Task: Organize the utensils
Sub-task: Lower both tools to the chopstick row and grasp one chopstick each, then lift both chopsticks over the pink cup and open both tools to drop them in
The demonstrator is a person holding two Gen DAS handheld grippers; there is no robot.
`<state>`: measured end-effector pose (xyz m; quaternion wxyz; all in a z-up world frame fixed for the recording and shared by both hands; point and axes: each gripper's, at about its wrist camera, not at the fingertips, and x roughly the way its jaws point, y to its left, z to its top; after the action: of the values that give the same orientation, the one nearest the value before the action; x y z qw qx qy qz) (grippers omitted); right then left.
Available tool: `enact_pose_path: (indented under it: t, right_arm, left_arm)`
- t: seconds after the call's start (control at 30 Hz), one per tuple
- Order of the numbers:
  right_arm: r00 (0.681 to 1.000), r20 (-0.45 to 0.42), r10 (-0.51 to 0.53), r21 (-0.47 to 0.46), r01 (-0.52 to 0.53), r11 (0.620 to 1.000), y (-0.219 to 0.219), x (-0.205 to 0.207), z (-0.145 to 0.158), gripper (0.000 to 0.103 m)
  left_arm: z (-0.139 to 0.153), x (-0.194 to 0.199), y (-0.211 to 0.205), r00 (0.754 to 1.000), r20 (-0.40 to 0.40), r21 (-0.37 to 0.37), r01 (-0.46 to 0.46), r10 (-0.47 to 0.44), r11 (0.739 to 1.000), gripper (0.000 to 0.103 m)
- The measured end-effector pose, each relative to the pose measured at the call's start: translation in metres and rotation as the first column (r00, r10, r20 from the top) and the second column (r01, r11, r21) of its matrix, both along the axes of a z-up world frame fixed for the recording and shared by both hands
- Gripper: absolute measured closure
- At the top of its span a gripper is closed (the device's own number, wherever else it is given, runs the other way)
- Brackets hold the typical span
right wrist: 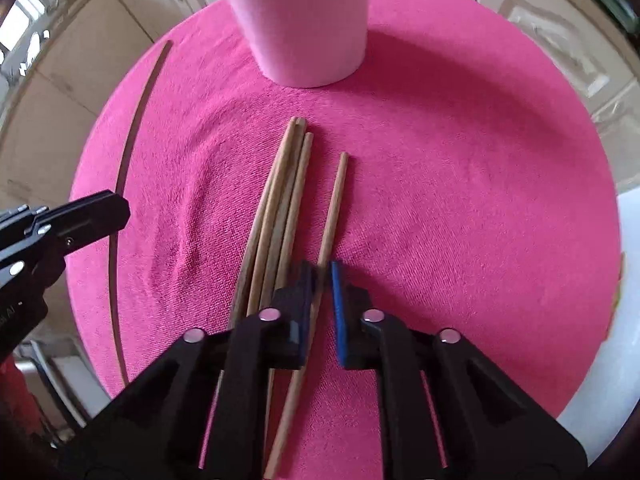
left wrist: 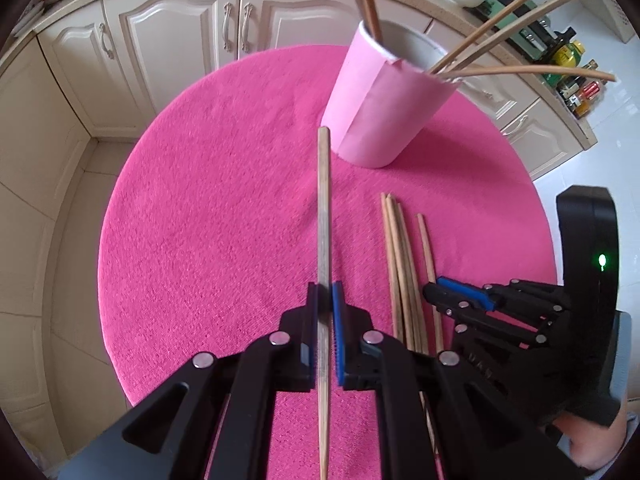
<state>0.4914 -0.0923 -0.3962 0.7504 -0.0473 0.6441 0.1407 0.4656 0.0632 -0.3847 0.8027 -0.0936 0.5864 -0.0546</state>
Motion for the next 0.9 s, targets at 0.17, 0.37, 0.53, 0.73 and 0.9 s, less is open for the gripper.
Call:
enact_pose_path:
  t: [0.17,0.37,0.53,0.73,0.9]
  right_arm:
    - [0.997,-0.025,-0.074,0.115,0.077,0.99,-0.032,0.001,0.005,0.098]
    - [0.99,0.025,-0.142,0.244,0.132,0.961,-0.074,-0.003,0.028,0.098]
    - [0.977,0.099,-0.187,0.325,0.146,0.934,-0.103,0.006,0.057,0.098]
    - [0.954,0.191,-0.231,0.382,0.145,0.913,-0.125,0.023,0.087,0.098]
    - [0.928,0.272,-0.255,0.401,0.131,0.907,-0.117,0.036,0.109,0.098]
  left_arm:
    - [0.014,-0.001,-0.003,0.998,0.055,-0.01,-0.004,0.005,1.0,0.096]
    - [0.041,-0.005,-0.004,0.984,0.179,-0.045,-0.005,0.013,0.999,0.096]
    - [0.069,-0.011,-0.009,0.95,0.31,-0.09,-0.004,0.032,0.996,0.096]
    - [0.096,-0.006,-0.015,0.901,0.429,-0.125,-0.011,0.064,0.992,0.096]
    - [0.12,0.009,-0.019,0.845,0.526,-0.144,-0.025,0.098,0.989,0.096]
